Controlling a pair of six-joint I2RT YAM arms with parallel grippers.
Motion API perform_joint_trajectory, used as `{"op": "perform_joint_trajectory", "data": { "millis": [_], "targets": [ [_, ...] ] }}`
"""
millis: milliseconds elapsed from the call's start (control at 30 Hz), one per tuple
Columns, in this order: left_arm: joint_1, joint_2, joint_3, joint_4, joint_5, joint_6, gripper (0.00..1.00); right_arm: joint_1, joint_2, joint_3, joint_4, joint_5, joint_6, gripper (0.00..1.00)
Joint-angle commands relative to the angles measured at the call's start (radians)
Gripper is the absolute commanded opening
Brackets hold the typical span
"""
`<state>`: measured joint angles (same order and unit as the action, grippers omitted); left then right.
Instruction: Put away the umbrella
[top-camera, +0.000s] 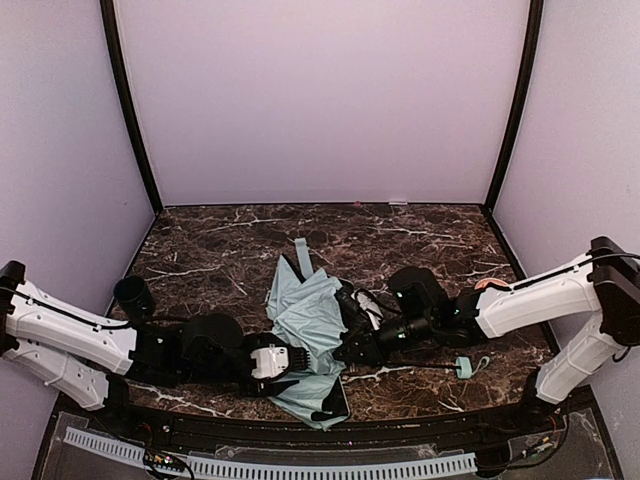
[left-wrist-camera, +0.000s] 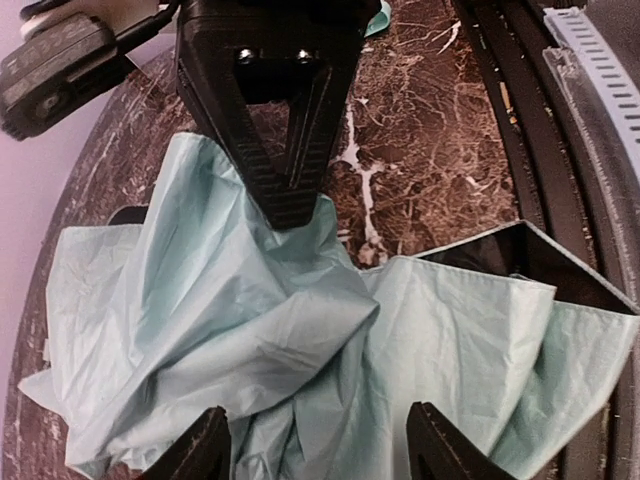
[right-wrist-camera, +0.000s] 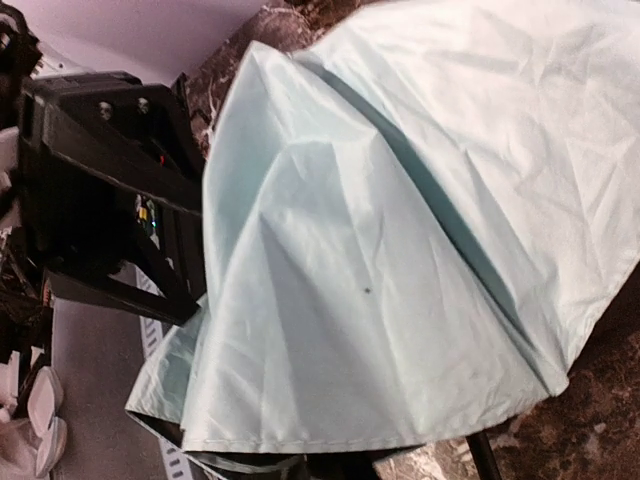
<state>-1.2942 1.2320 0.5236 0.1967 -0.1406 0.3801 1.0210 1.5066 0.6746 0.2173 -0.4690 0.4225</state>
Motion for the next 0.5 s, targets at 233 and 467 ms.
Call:
{"op": "perform_joint_trajectory", "data": {
  "millis": [233,467],
  "targets": [
    [0.003,0.231,-0.007,0.394,-0.166,0.296,0.27,0.0,-0.015,0.052,0.037,-0.122,-0.114,0.0],
    [0.004,0.152,-0.04,0.296,-0.205,0.204,0.06,-0.124,-0.094,-0.012,-0.119,-0.1,-0.182,0.0]
  ]
}}
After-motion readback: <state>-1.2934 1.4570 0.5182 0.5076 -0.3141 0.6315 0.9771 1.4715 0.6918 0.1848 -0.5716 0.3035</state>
